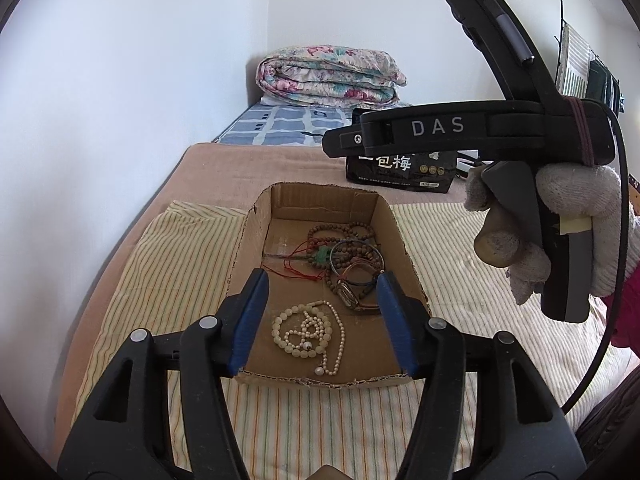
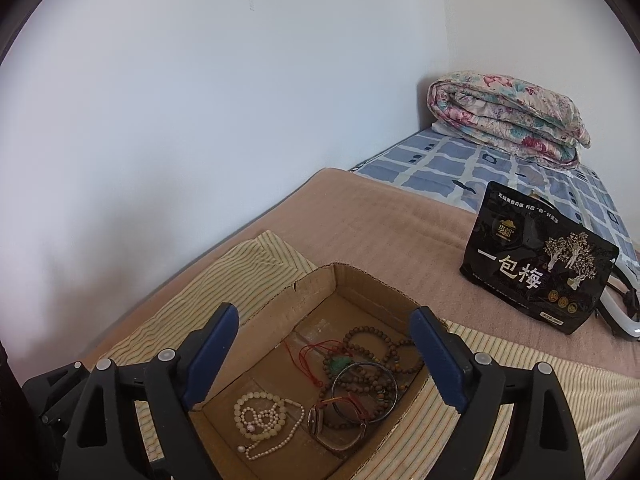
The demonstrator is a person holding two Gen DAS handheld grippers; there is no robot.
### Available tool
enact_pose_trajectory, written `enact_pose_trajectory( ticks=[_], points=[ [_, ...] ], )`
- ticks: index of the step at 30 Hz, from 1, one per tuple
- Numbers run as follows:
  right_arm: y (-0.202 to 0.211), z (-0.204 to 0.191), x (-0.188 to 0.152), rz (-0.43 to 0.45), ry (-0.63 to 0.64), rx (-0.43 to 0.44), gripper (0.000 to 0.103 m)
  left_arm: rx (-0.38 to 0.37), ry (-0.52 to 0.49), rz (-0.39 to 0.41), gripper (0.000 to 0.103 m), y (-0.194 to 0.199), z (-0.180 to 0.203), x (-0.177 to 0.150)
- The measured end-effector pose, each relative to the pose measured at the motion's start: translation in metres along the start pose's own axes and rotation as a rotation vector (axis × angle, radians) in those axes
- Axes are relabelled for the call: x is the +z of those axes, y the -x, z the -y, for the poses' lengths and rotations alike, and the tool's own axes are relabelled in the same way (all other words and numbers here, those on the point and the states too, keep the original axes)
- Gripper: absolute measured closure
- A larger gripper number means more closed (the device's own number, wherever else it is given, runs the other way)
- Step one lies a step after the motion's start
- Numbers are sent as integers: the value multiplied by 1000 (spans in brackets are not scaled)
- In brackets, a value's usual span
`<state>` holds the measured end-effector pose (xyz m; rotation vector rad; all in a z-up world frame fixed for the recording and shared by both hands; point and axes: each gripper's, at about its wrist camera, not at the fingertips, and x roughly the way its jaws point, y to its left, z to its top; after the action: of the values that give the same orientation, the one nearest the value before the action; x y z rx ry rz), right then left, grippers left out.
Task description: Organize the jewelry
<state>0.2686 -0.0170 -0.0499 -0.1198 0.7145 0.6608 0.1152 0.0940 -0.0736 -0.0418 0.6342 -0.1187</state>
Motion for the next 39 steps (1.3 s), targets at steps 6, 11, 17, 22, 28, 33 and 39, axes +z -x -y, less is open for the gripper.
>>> enact_pose_trajectory(
  ticks=[6,11,17,22,28,33,39],
  points=[
    [32,0,-1,42,4,-20,10,11,-16,24,45,18,12,6],
    [62,2,-6,74,-3,-40,8,21,-28,45,38,36,23,9],
    [100,7,-15,113,-13,-80,5,36,-30,78,33,61,34,12],
    [128,12,-25,142,-15,-130,3,53,-36,104,24,81,44,14],
    [156,22,-38,173,-34,-185,0,74,-30,125,19,105,52,15],
    [170,31,-49,182,-60,-221,0,86,-29,132,14,118,58,13],
    [180,35,-63,181,-79,-257,0,112,-29,149,4,132,65,9]
  ],
)
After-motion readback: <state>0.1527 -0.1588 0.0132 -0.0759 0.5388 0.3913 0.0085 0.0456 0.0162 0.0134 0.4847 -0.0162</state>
